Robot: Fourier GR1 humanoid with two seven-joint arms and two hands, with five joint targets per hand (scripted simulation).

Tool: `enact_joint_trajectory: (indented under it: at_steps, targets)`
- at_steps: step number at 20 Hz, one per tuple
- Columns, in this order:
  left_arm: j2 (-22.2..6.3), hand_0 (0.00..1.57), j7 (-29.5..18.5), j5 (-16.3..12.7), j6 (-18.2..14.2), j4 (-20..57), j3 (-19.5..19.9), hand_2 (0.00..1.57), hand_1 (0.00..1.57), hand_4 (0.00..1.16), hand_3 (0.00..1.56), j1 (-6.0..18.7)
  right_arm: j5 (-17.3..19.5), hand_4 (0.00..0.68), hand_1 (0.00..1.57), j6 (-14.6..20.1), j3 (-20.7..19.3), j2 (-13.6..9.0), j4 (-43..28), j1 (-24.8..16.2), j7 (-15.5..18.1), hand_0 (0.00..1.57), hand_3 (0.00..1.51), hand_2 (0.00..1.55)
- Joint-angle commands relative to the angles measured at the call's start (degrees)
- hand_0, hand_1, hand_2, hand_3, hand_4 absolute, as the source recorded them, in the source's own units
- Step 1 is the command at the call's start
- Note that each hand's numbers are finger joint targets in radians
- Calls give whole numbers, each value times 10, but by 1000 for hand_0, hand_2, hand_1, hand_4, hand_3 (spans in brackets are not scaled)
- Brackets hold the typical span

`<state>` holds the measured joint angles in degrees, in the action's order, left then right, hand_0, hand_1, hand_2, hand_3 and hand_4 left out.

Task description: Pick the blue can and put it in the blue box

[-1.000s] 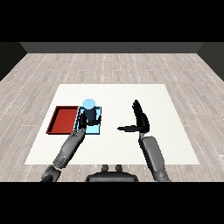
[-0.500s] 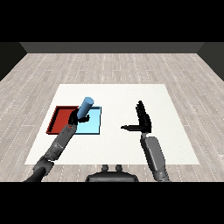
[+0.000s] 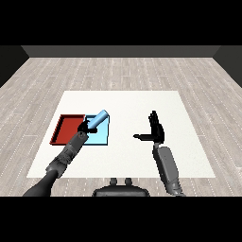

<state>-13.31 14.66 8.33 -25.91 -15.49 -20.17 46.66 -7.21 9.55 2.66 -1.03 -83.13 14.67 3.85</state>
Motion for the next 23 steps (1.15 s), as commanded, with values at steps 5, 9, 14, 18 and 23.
enact_joint_trajectory:
  at_steps: [5,9,14,18,23]
  targets:
    - [41,1049,-21,-44,38,77,58,950,1049,739,0,-10,-28,0,0,-28,-43,-22,63,29,18,0,0,0]
    - [55,0,26,19,213,120,-11,0,0,694,0,30,-39,0,0,-34,-53,-19,67,25,34,0,0,0]
    - [36,0,1,-37,-11,107,64,0,0,0,0,10,-19,0,0,-29,-47,-24,80,19,52,0,0,0]
    - [25,0,-115,-50,-169,30,88,0,0,0,0,2,-11,0,0,-29,-37,-25,65,15,48,0,0,0]
    - [13,0,-311,-120,-128,-124,162,0,0,0,0,-5,9,0,0,-38,-25,-42,53,-7,61,0,0,0]
